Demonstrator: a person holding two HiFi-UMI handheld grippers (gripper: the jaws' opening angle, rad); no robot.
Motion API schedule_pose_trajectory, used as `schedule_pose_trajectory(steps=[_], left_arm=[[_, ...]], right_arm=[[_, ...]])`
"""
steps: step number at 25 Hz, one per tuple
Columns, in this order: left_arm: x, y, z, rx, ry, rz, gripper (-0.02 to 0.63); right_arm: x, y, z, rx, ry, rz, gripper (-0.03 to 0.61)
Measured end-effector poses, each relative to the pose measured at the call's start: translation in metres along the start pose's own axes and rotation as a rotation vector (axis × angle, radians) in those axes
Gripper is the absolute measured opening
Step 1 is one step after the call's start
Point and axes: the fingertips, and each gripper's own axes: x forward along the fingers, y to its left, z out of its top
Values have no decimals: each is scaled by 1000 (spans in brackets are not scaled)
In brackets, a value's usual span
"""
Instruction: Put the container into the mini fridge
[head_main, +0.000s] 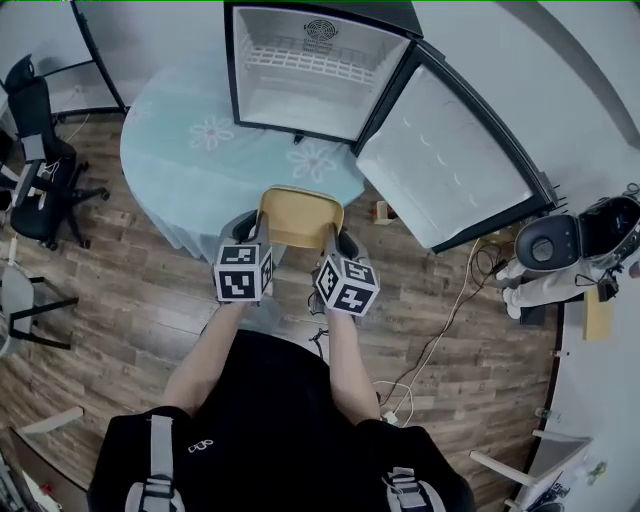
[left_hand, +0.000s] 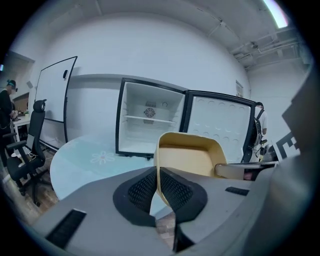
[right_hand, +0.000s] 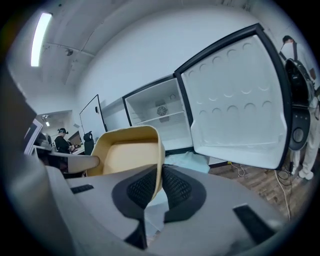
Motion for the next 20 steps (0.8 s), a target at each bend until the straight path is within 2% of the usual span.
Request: schedule_pose_trajectory(steps=[3,7,20], left_arm=[[34,17,25,16,9,1,20],[70,41,39,36,38,4,20],[169,92,77,-5,67,-20,20]], right_arm=[[39,0,26,-3,-6,-2,25],[88,4,39,21,10,-7,21],[194,2,80,-9,47,-47,23]])
